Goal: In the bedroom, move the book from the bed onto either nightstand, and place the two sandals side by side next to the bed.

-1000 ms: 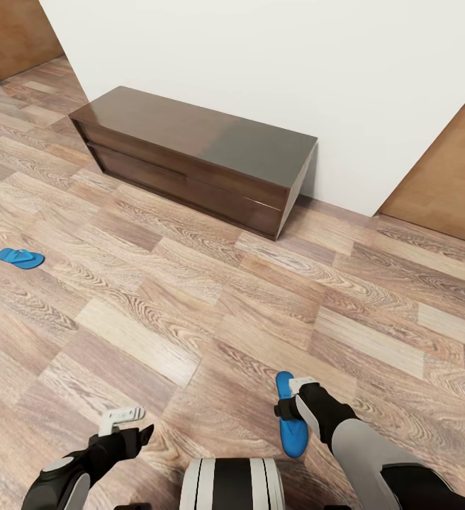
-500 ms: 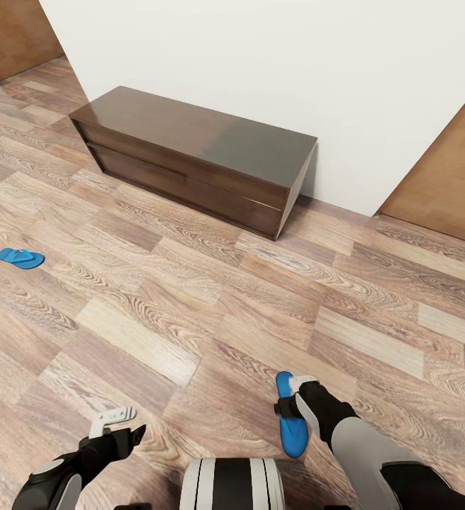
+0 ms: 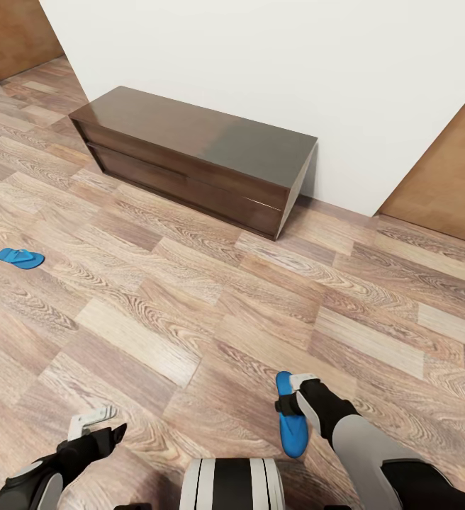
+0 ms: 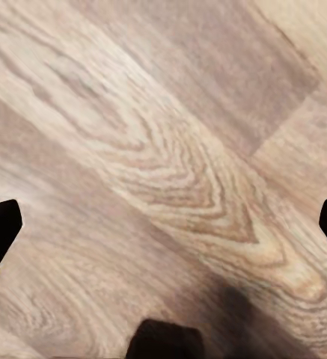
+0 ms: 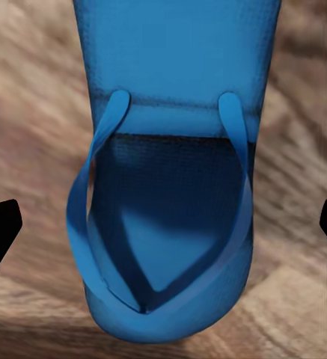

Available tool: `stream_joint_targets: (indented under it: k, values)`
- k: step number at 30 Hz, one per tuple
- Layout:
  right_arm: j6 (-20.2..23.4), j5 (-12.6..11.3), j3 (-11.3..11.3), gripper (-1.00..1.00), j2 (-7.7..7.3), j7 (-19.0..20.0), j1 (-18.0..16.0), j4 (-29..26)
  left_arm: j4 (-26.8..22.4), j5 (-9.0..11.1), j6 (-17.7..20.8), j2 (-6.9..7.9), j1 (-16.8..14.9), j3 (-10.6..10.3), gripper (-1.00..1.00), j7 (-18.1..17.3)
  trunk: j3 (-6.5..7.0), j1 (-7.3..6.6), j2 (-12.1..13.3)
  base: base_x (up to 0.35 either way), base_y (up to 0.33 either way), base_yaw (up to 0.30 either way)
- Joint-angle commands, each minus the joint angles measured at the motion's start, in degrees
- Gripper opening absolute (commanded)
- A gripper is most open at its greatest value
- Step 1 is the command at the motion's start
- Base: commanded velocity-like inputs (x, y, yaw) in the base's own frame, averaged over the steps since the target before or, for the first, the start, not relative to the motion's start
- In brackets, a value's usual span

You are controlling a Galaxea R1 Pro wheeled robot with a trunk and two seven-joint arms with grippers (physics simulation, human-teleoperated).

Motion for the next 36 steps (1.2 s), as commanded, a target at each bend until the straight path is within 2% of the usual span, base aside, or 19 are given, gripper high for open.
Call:
stream_joint_targets:
  k: [1,5,6,8,9,12,13,16,17,19,20,27,28,31,33,34,36]
  values:
    - [0.36,0.46,0.04,1.00,0.01,0.00,0.00,-0.10,-0.05,0.35,0.31,0.00,-0.02,0.10,1.00,-0.01,-0.03,-0.01,-0.01,0.000,0.000,0.000]
    - [0.37,0.46,0.04,1.00,-0.36,-0.15,-0.02,-0.07,-0.05,0.33,2.08,0.67,-0.44,3.82,1.00,0.04,-0.03,-0.01,-0.01,0.000,0.000,0.000]
    - [0.37,0.46,0.04,1.00,-0.36,-0.15,-0.02,-0.07,-0.05,0.33,2.08,0.67,-0.44,3.82,1.00,0.04,-0.03,-0.01,-0.01,0.000,0.000,0.000]
    - [0.37,0.46,0.06,1.00,-0.46,-0.27,-0.03,-0.07,-0.05,0.29,2.99,2.08,-0.88,5.15,1.00,0.33,-0.03,-0.01,-0.01,0.000,0.000,0.000]
    - [0.37,0.46,0.06,1.00,-0.46,-0.27,-0.03,-0.07,-0.05,0.29,2.99,2.08,-0.88,5.15,1.00,0.33,-0.03,-0.01,-0.01,0.000,0.000,0.000]
    - [0.38,0.46,0.11,1.00,-0.55,-0.37,-0.03,-0.06,-0.05,0.26,3.89,6.64,-1.54,8.49,1.00,1.65,-0.03,-0.01,-0.01,0.000,0.000,0.000]
    - [0.38,0.46,0.11,1.00,-0.55,-0.37,-0.03,-0.06,-0.05,0.26,3.89,6.64,-1.54,8.49,1.00,1.65,-0.03,-0.01,-0.01,0.000,0.000,0.000]
    - [0.40,0.46,0.16,1.00,-0.55,-0.44,-0.04,-0.06,-0.05,0.24,4.76,12.12,-1.90,13.73,1.00,2.78,-0.03,-0.01,-0.01,0.000,0.000,0.000]
    - [0.40,0.46,0.16,1.00,-0.55,-0.44,-0.04,-0.06,-0.05,0.24,4.76,12.12,-1.90,13.73,1.00,2.78,-0.03,-0.01,-0.01,0.000,0.000,0.000]
    - [0.39,0.46,0.18,1.00,-0.54,-0.49,-0.04,-0.06,-0.05,0.15,5.35,15.51,-2.08,17.26,1.00,3.35,-0.03,-0.01,-0.01,0.000,0.000,0.000]
    - [0.39,0.46,0.18,1.00,-0.54,-0.49,-0.04,-0.06,-0.05,0.15,5.35,15.51,-2.08,17.26,1.00,3.35,-0.03,-0.01,-0.01,0.000,0.000,0.000]
    - [0.43,0.49,0.24,1.00,-0.32,-0.59,-0.04,-0.07,-0.02,-0.27,5.87,26.27,-2.19,26.57,1.00,6.71,-0.03,-0.01,-0.01,0.000,0.000,0.000]
    - [0.43,0.49,0.24,1.00,-0.32,-0.59,-0.04,-0.07,-0.02,-0.27,5.87,26.27,-2.19,26.57,1.00,6.71,-0.03,-0.01,-0.01,0.000,0.000,0.000]
    - [0.42,0.52,0.27,1.00,-0.10,-0.62,-0.06,-0.14,0.03,-0.46,5.64,30.00,-1.95,30.97,1.00,8.59,-0.03,-0.01,-0.01,0.000,0.000,0.000]
    - [0.41,0.53,0.30,1.00,0.02,-0.63,-0.08,-0.17,0.06,-1.39,5.21,31.92,-1.76,33.48,1.00,9.36,-0.03,-0.01,-0.01,0.000,0.000,0.000]
    - [0.41,0.53,0.30,1.00,0.02,-0.63,-0.08,-0.17,0.06,-1.39,5.21,31.92,-1.76,33.48,1.00,9.36,-0.03,-0.01,-0.01,0.000,0.000,0.000]
    - [0.41,0.53,0.33,1.00,0.10,-0.61,-0.10,-0.21,0.10,-3.41,4.42,33.25,-1.49,35.43,1.00,9.84,-0.03,-0.01,-0.01,0.000,0.000,0.000]
